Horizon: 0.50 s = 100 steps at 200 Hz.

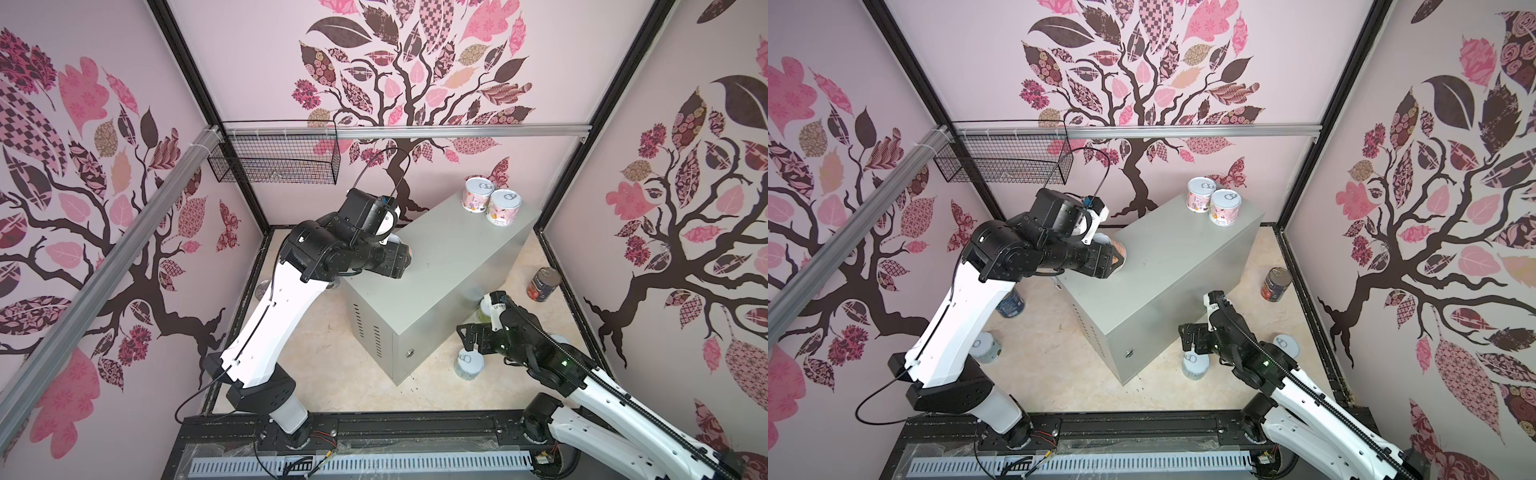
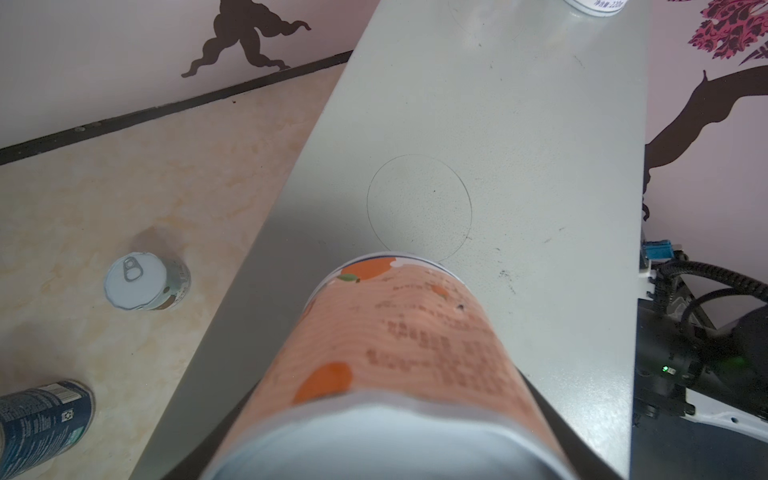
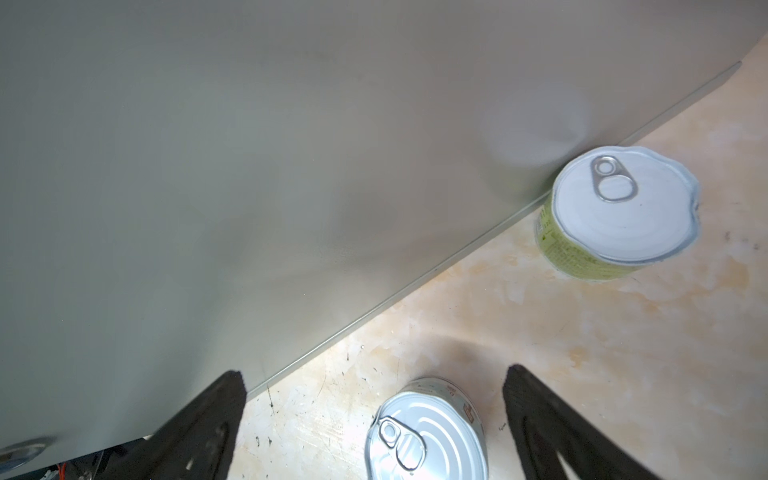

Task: Place and organize the canned foods onto the counter
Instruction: 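Lift the orange-labelled can with the left gripper up over the box top, then carry the orange-labelled can along the box top toward the pink cans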

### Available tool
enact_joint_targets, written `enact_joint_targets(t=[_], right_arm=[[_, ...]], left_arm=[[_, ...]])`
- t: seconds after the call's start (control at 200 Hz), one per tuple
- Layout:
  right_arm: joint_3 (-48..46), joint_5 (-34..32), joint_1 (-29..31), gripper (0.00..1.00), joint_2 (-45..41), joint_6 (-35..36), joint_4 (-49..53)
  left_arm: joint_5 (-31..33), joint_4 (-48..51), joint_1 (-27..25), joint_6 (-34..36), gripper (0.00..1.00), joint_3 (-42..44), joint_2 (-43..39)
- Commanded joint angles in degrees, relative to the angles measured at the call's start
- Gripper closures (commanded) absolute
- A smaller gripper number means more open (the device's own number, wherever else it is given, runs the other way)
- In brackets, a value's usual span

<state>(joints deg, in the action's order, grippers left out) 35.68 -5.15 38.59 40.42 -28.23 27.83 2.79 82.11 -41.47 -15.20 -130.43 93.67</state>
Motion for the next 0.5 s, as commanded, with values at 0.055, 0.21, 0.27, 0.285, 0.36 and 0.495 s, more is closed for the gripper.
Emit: enact_joint_targets(t=[0.055, 0.21, 0.27, 0.285, 0.36, 0.495], right_arm=[[-0.44, 1.43, 0.35, 0.00, -1.27, 0.85, -1.69], [-0.49, 1.47, 0.35, 0.00, -1.87, 0.89, -1.64], [-0.47, 1.46, 0.41, 0.00, -2.27, 0.81, -1.56], [-0.45, 1.50, 0.39, 0.00, -2.40, 0.76, -1.51], [-0.48, 1.29, 0.39, 0.00, -2.80, 0.81, -1.38], [-0.44, 1.28, 0.43, 0.00, -2.90, 0.77, -1.29]], left_arm=[[3.44, -0.38, -1.65, -0.86, 0.40, -3.43, 0.71], [4.13, 0.22, -3.55, -0.54, 0.35, -4.69, 3.22], [4.15, 0.29, -4.03, -0.44, 0.32, -5.06, 4.00], [4.08, 0.18, -4.05, -0.38, 0.31, -5.07, 4.12], [4.06, 0.16, -4.23, -0.36, 0.25, -5.18, 4.48], [3.63, 0.07, -4.32, -0.36, 0.15, -5.44, 4.68]])
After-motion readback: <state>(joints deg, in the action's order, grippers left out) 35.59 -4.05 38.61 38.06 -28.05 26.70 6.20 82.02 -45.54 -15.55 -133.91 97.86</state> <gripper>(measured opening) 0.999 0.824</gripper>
